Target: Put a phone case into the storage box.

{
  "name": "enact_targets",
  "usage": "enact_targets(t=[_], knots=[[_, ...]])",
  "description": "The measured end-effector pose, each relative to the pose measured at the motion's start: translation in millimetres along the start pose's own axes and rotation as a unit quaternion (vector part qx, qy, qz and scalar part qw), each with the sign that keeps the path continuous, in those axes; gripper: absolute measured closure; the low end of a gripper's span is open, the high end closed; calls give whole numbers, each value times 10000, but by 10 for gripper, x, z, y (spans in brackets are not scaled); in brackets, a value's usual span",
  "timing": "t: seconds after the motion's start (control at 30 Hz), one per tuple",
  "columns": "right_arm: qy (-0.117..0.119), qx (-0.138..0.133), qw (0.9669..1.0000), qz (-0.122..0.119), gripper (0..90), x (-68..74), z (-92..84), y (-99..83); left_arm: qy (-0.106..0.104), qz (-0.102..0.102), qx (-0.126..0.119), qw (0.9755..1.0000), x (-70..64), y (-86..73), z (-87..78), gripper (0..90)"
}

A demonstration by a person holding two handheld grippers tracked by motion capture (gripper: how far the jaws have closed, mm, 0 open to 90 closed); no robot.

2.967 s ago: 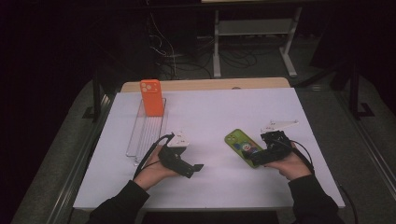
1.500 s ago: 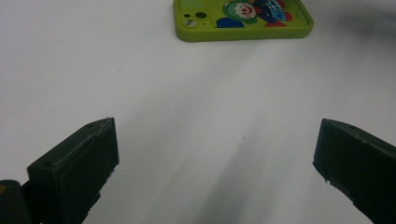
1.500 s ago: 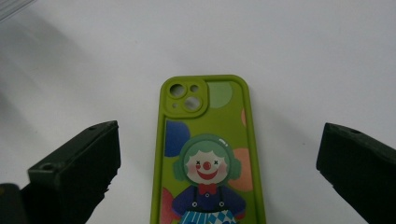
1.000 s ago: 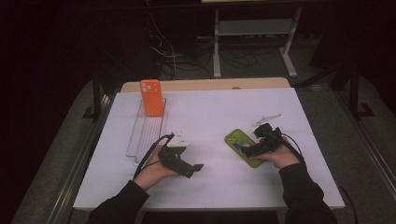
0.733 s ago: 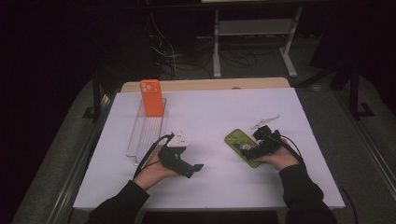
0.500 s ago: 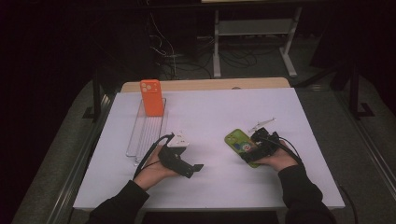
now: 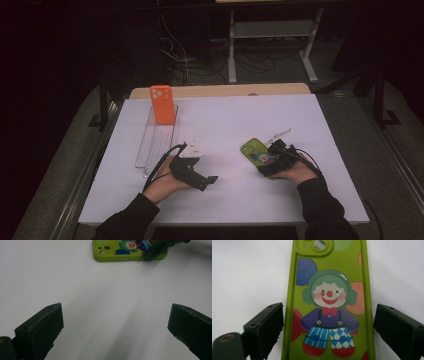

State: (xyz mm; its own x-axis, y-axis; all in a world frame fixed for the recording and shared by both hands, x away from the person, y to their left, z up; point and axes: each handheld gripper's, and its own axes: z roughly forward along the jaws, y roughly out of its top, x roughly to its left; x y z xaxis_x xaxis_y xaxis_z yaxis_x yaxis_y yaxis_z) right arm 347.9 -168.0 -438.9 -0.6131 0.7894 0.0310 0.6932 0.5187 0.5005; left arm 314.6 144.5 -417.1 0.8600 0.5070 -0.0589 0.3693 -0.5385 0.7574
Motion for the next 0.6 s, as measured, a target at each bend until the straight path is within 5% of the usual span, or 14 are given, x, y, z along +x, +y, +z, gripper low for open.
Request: enact_targets(t=[0.6], knots=[[14,37,10000,-9,151,3,13,-6,10,68,55,10000,0,6,-3,0]])
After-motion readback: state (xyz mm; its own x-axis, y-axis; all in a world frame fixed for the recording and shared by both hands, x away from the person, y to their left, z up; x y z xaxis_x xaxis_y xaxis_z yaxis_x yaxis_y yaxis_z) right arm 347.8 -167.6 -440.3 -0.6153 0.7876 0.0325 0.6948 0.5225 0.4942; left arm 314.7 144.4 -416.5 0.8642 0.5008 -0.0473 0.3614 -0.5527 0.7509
